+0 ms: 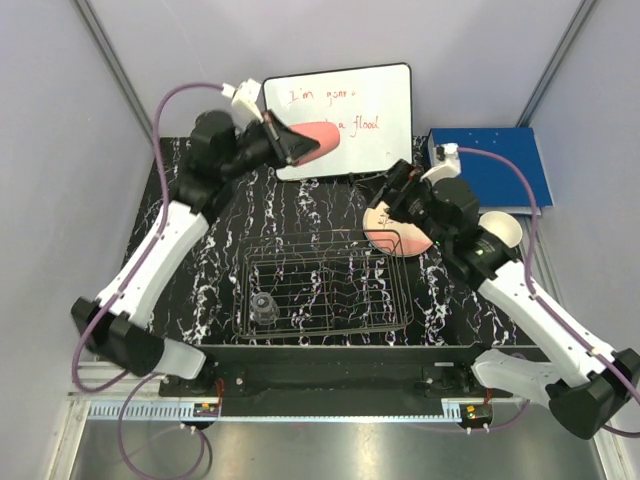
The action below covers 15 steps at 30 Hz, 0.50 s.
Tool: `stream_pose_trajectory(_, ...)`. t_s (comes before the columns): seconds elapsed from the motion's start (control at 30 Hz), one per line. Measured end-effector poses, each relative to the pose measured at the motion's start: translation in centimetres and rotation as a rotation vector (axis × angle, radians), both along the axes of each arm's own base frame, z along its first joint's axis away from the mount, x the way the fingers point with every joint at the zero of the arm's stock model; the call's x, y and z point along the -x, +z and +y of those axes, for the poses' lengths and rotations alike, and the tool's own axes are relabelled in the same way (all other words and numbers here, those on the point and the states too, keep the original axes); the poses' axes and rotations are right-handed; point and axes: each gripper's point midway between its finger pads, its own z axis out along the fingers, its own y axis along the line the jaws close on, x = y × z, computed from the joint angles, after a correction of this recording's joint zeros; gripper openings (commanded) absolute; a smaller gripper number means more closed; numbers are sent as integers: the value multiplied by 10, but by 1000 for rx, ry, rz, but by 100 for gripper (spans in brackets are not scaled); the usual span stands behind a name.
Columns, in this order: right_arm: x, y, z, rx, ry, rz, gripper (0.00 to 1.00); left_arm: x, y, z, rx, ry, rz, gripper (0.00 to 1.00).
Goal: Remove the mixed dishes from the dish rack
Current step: Pick up the cup from the dish rack, then place the cup at the center of the board.
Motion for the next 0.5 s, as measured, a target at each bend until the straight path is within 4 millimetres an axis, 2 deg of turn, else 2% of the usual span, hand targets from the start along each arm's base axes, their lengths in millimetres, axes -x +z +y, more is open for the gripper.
stream_pose_trajectory(0.1, 3, -12, -24, 73, -93, 31, 98, -36, -17, 6, -147, 102, 38, 0)
stream_pose_trajectory(0.17, 4, -19, -34, 109, -126, 48, 98, -61, -45, 9, -258, 155, 91, 0)
stream_pose_trajectory(0.27, 8, -34, -44, 157, -153, 76, 97, -90, -101, 17, -430, 211, 197, 0)
stream_pose_trajectory(0.4, 14, -53, -50, 204, -159, 113, 97, -107, -172, 30, -639, 236, 335, 0)
stream_pose_trajectory(0.5, 16, -66, -52, 229, -157, 135, 97, -119, -202, 38, -760, 242, 392, 0)
